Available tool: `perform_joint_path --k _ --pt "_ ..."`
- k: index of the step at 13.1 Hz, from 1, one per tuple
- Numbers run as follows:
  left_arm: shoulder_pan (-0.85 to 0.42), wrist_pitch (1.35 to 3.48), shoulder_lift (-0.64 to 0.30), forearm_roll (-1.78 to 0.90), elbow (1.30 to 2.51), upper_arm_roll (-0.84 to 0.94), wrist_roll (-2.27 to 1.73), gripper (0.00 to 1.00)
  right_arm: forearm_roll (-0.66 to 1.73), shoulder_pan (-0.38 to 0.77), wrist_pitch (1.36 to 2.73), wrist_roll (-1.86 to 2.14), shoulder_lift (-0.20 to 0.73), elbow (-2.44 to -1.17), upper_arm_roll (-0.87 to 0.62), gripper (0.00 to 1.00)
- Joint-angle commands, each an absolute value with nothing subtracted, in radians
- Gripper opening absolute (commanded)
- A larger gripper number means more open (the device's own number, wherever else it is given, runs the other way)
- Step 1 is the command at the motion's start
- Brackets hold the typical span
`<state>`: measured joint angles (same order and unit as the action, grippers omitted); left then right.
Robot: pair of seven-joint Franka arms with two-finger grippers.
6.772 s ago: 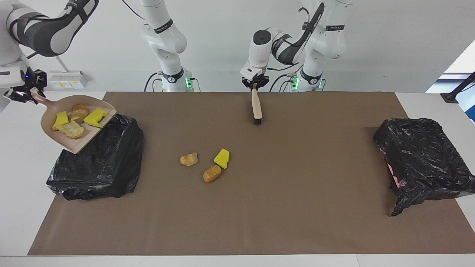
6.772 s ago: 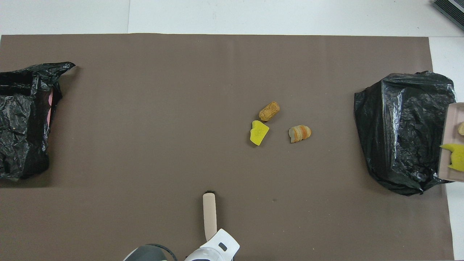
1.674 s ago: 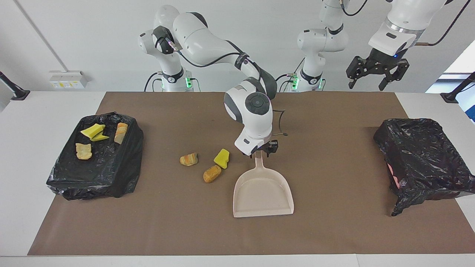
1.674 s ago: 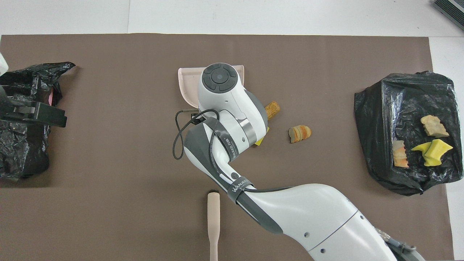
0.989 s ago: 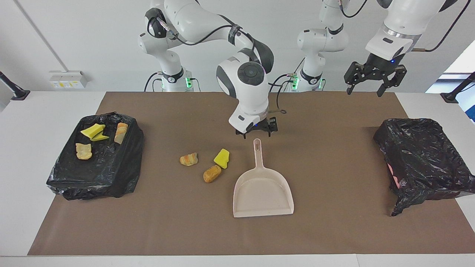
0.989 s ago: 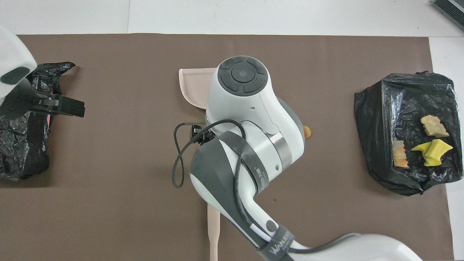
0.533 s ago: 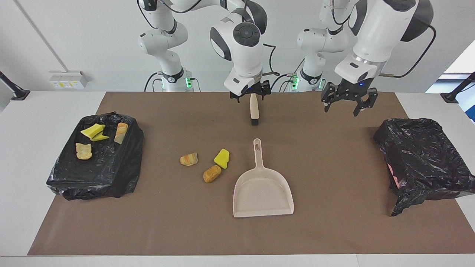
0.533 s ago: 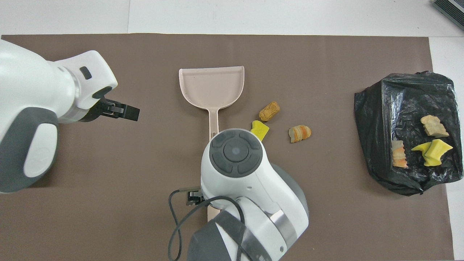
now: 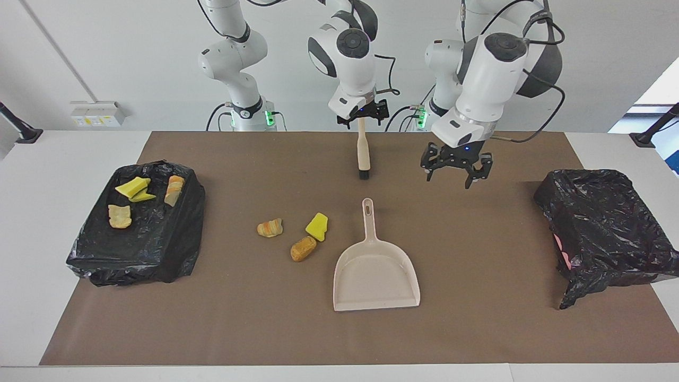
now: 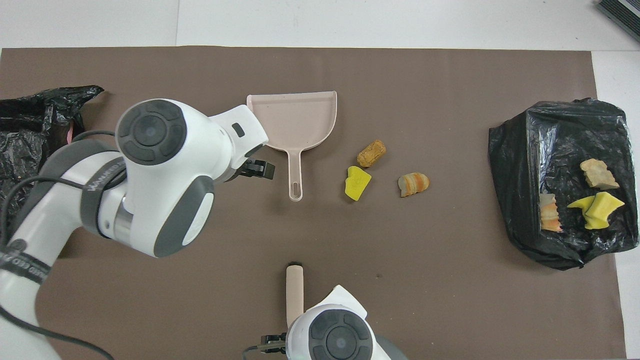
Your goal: Sweep and dump trash in bin
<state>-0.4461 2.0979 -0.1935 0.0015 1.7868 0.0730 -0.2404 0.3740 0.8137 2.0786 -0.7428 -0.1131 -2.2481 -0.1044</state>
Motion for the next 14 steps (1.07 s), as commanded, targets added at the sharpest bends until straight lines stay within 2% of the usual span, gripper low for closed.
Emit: perform_joint_path --k 1,6,11,14 --pt "-0.515 2.175 -0.262 0.009 1.796 0.057 -0.304 1.00 0.399 0.879 2.181 -0.791 -0.127 -2.341 -0.101 1.00" --pt "-0.552 2.267 -0.301 0.008 1.812 0.058 -0.353 1.00 0.399 0.959 2.362 -0.836 -0.038 -2.394 -0.101 1.00" --pt "-0.554 2.307 -0.368 0.006 1.799 0.057 -0.356 1.00 0.399 0.962 2.361 -0.839 -0.038 -2.410 -0.101 1.00" --pt "-0.554 2.307 -0.368 0.006 1.799 0.057 -0.356 1.00 0.397 0.960 2.359 -0.841 -0.038 -2.401 -0.100 0.98"
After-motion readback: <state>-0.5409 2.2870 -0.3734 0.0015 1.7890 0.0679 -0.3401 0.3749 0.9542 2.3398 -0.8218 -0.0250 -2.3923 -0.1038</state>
